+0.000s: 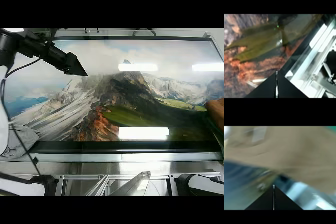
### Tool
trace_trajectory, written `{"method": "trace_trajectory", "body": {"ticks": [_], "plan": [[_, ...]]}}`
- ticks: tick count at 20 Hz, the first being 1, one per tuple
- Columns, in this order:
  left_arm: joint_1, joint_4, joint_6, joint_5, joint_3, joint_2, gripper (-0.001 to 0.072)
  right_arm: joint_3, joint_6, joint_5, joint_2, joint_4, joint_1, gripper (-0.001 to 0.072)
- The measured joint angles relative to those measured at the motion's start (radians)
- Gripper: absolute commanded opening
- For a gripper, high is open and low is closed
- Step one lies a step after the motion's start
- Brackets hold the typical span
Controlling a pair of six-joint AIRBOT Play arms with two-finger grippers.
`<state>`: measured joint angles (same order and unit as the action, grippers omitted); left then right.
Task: Fold the shirts.
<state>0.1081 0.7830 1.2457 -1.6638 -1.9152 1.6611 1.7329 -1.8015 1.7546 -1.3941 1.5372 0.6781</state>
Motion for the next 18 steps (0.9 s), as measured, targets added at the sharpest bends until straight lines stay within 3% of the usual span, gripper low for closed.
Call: {"method": "trace_trajectory", "body": {"ticks": [4,12,18], "plan": [[0.000,0.003,0.001,0.083,0.293,-0.187,0.0003,-0.180,0.011,-0.095,0.086,-0.082,-0.242,0.0018],[0.001,0.003,-0.035,0.312,1.043,-0.594,0.0028,-0.876,0.072,-0.583,0.437,-0.385,-0.726,0.0021],[0.001,0.003,-0.042,0.395,1.310,-0.739,0.0029,-1.038,0.093,-0.750,0.508,-0.450,-0.882,0.0022]]}}
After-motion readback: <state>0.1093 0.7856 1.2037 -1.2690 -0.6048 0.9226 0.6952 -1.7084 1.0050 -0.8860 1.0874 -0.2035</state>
